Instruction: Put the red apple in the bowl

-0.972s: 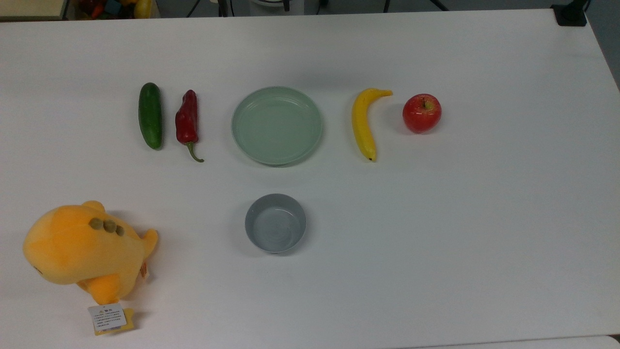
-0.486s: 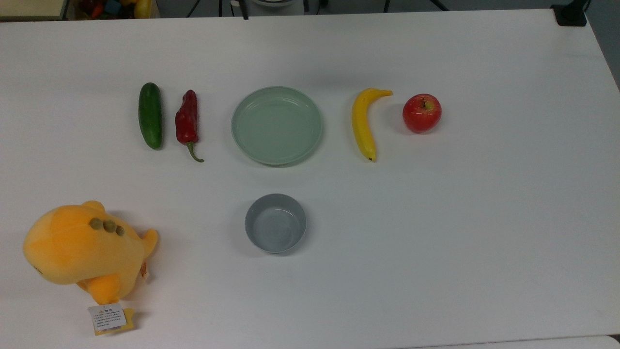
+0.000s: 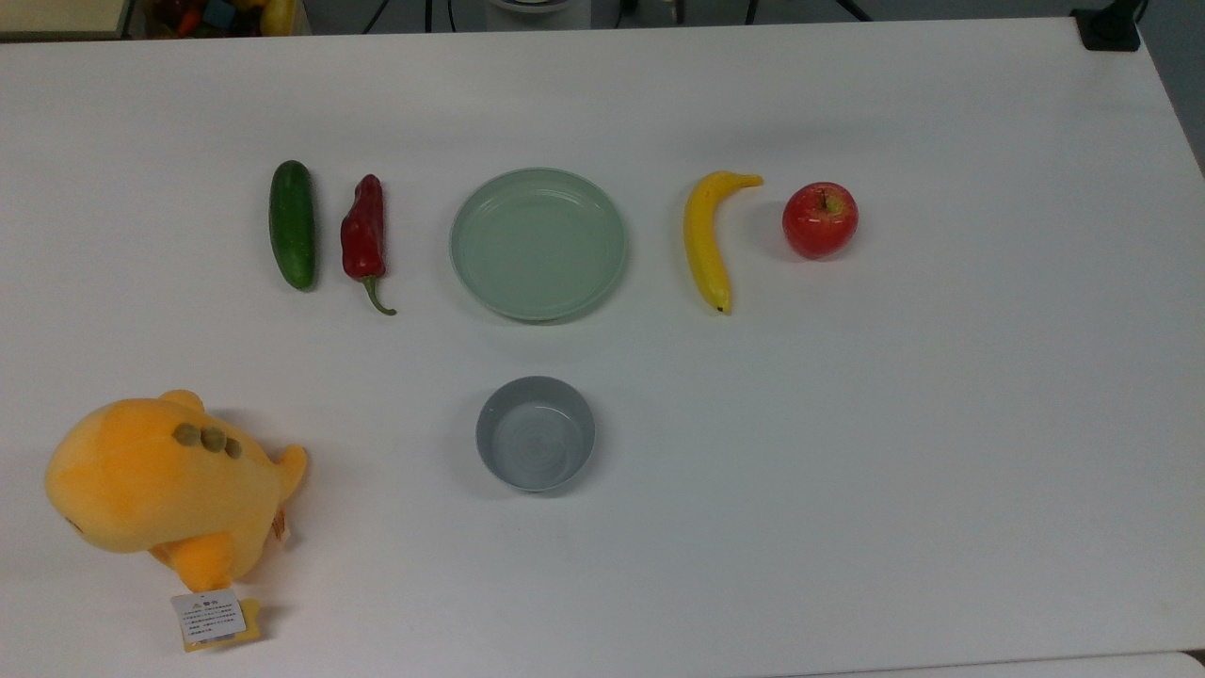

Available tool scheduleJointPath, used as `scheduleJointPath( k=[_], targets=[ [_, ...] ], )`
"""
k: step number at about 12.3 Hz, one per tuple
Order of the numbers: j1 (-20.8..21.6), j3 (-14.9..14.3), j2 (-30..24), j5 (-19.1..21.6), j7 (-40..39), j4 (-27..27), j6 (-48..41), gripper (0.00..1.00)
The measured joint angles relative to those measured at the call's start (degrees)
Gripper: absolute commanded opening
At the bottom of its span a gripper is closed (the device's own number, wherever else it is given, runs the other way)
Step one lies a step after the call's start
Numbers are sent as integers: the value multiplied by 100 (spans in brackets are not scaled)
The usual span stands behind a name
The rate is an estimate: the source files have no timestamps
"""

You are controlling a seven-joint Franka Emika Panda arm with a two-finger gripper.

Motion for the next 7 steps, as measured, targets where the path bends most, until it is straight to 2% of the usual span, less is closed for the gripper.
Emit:
scheduleJointPath(
  k=[3,7],
  targets=[
    [15,594,206,-1,315,-536,619,100],
    [21,859,441,-10,430,-1362,1922,100]
  ],
)
